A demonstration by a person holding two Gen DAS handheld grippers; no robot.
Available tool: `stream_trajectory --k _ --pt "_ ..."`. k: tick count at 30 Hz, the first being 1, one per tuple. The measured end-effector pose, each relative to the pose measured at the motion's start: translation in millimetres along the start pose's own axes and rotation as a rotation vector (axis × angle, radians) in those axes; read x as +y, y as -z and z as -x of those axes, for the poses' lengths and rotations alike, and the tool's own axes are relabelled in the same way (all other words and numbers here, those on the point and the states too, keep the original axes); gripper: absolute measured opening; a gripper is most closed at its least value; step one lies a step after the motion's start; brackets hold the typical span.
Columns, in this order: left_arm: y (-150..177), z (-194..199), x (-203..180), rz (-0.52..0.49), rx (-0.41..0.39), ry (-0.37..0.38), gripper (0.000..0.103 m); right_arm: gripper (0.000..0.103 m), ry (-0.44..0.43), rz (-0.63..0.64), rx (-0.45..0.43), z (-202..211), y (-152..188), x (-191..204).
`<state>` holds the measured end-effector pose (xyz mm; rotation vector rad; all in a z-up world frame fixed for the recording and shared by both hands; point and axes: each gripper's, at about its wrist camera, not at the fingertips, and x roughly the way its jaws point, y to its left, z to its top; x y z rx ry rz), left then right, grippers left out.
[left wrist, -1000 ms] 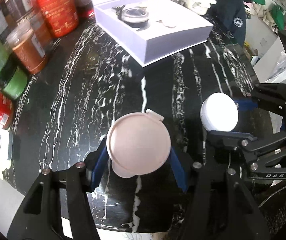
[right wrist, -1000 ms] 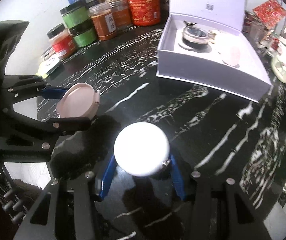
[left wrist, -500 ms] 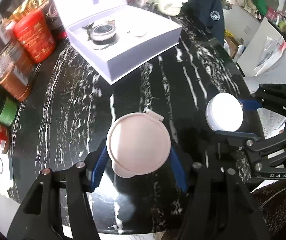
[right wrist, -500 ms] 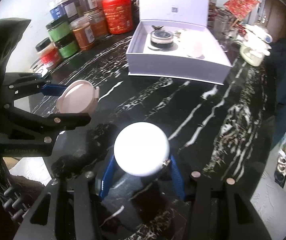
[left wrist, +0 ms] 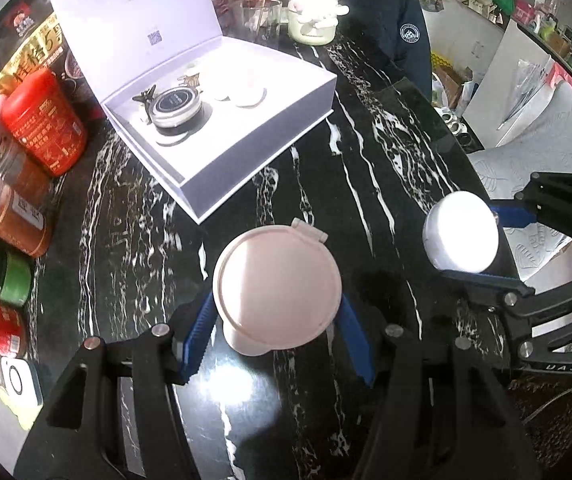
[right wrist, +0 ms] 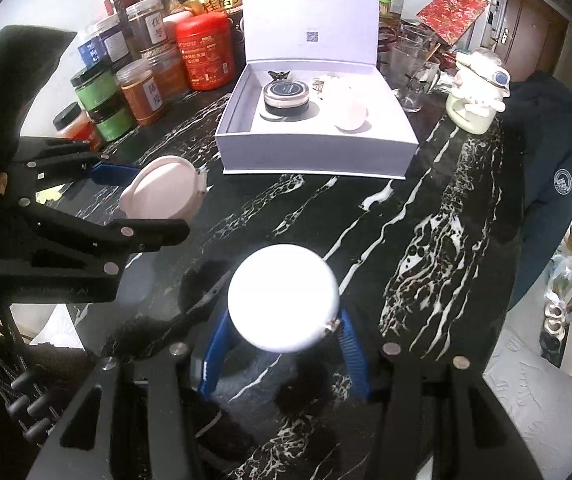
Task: Organize objects
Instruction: 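Lift both held compacts and carry them toward the open lavender box, then lower the pink compact into the box with the left tool while the right tool lowers the white compact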
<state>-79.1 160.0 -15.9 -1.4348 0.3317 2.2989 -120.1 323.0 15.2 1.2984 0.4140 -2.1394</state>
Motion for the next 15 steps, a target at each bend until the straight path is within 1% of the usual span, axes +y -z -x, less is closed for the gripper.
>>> stream_trajectory --k 7,15 --pt "-18.3 -3.1 10.3 0.011 -0.002 -0.021 0.057 0.052 -0.013 0.01 -0.014 -0.8 -24.0 -7.3" --pt "-41.9 -14.0 29.9 0.043 0.013 -0.021 0.057 0.052 -0.037 0.025 0.015 -20.6 -53.5 -15.3"
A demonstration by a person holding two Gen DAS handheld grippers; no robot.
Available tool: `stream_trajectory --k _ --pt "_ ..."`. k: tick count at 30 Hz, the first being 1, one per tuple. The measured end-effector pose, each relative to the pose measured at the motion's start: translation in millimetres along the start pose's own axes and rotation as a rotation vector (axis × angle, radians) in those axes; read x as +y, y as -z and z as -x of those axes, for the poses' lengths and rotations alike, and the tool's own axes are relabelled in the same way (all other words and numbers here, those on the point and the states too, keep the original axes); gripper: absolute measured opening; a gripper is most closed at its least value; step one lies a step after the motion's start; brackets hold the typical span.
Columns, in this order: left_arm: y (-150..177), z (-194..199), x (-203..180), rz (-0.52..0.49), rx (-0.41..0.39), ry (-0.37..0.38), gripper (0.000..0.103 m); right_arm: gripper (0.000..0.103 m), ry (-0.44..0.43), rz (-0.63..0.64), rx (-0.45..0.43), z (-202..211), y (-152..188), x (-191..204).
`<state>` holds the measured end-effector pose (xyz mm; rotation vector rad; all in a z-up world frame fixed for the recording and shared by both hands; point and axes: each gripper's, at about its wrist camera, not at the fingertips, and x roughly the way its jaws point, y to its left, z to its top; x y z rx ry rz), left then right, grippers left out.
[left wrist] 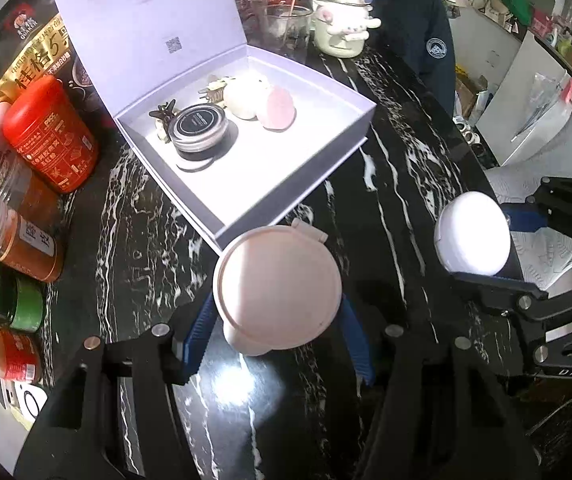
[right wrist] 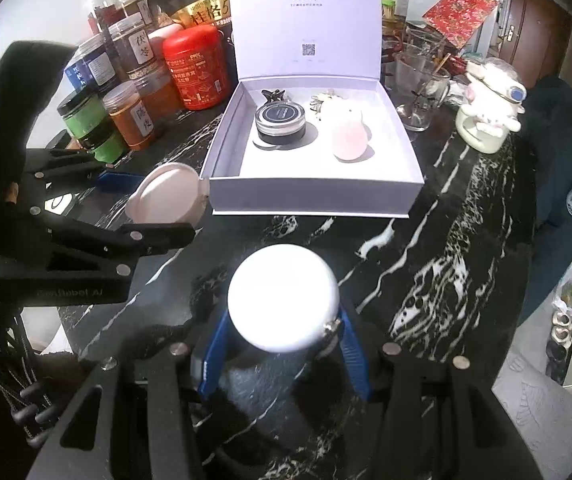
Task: Organize objects
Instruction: 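Lower the pink compact into the box with the left tool while the right tool lowers the white compact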
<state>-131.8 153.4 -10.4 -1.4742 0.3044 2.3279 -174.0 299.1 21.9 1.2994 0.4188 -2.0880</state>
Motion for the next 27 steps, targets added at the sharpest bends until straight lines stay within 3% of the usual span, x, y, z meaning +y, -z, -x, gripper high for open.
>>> stream_trajectory --k 27 --pt "-101.5 -51.0 46.4 -0.002 0.007 0.031 0.057 0.052 0.021 0.014 0.002 -47.6 -97.9 -48.0"
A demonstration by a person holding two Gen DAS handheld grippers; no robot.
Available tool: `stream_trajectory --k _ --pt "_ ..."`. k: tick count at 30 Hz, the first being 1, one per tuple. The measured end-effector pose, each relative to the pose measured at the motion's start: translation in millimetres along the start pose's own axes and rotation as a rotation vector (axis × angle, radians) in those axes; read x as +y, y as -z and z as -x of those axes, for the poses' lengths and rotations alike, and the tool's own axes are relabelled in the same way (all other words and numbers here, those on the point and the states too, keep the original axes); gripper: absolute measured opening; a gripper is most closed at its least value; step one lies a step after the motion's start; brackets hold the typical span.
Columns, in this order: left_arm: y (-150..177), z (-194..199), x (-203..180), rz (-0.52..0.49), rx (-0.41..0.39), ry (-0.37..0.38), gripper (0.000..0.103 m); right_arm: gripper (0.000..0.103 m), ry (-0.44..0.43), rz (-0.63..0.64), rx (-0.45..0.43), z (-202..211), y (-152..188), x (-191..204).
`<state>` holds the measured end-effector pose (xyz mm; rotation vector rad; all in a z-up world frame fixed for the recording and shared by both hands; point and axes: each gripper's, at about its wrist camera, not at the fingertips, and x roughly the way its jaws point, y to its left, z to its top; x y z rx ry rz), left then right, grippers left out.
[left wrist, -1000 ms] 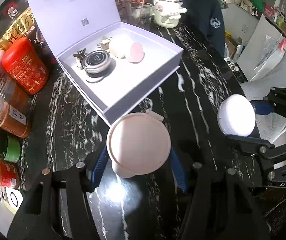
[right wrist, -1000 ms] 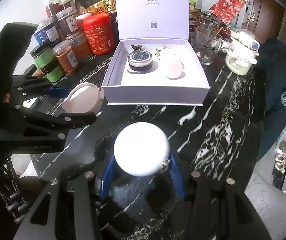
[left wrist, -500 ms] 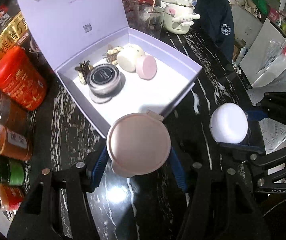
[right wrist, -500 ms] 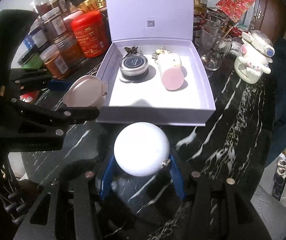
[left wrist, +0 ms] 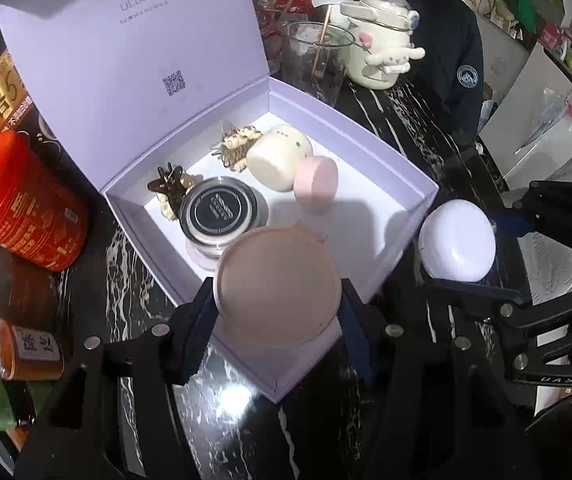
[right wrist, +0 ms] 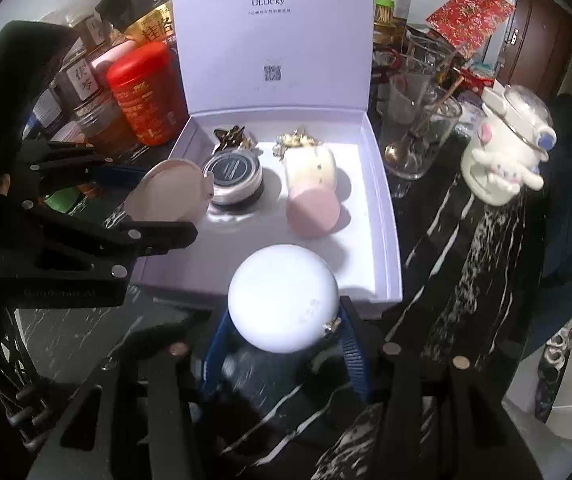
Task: Organize objects
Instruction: 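Lower the pink compact into the box with the left tool while the right tool lowers the white compact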
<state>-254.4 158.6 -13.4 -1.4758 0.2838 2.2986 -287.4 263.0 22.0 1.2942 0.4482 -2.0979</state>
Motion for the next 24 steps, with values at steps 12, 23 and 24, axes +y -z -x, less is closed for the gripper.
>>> stream_trajectory --k 12,23,24 --pt "-25.2 -22.0 18.9 0.031 0.014 -0.037 0.057 0.052 -0.024 0.015 0.016 -27.4 -26.2 -10.9" --pt "-39.2 -44.2 28.9 0.044 0.02 -0.07 0.057 0.052 -0.041 0.017 0.042 -55.9 -36.3 -19.7" --pt "-40.2 -45.6 28.9 0.041 0.019 -0.073 0.057 0.052 -0.042 0.016 0.045 -57.8 -36.4 -20.4"
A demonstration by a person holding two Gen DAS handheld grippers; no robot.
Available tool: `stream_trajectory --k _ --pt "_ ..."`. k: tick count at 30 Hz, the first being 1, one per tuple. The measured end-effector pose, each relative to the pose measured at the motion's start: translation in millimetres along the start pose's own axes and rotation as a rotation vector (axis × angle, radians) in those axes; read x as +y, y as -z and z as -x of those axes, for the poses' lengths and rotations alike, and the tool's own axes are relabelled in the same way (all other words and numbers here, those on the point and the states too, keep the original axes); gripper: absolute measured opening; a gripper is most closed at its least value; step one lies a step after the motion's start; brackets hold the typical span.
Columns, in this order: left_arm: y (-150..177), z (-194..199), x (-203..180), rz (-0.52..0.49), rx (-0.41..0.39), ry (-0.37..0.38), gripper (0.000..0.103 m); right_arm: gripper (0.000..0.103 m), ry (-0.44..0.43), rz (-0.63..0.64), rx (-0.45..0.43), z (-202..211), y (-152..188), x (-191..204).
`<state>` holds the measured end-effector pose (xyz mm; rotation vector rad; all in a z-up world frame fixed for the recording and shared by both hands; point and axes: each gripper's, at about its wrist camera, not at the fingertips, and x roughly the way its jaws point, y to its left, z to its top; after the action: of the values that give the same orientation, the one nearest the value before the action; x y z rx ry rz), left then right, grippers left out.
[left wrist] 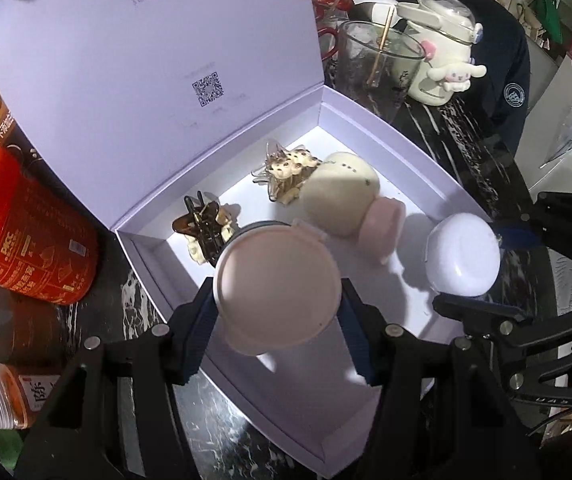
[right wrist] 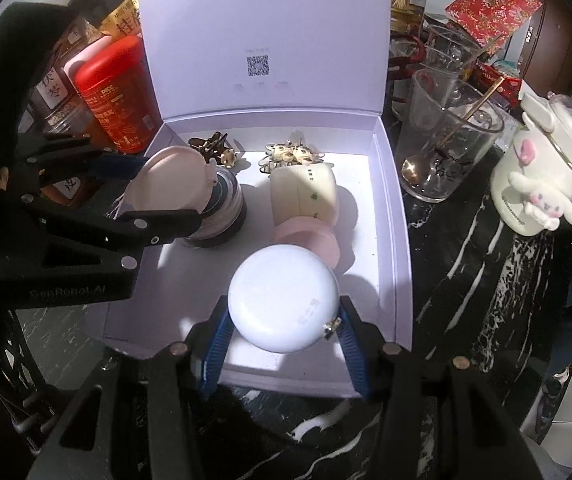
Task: Organize objects
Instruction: 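Lower the pink compact into the box with the left tool while the right tool lowers the white compact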
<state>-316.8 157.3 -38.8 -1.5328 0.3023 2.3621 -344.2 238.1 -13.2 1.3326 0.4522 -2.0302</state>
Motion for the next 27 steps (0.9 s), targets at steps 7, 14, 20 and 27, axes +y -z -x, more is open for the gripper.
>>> stream_trajectory --k 7,14,20,27 --pt "-6.1 -10.0 3.8 0.014 -0.001 -0.008 0.057 0.052 -0.008 -0.013 0.017 -13.4 -1.1 -5.9" --pt "-9.5 -19.3 6.9 0.019 0.0 -0.019 0.057 0.052 -0.015 -0.024 0.036 -26.5 -2.0 -9.7" --pt "-10.6 -23.4 8.5 0.017 -0.017 -0.025 0.057 0.052 -0.016 -0.029 0.055 -35.0 -0.5 -12.5" --pt "-13.2 -24.5 9.2 0.015 -0.034 -0.03 0.057 0.052 -0.008 -0.028 0.071 -42.1 -0.4 -14.5"
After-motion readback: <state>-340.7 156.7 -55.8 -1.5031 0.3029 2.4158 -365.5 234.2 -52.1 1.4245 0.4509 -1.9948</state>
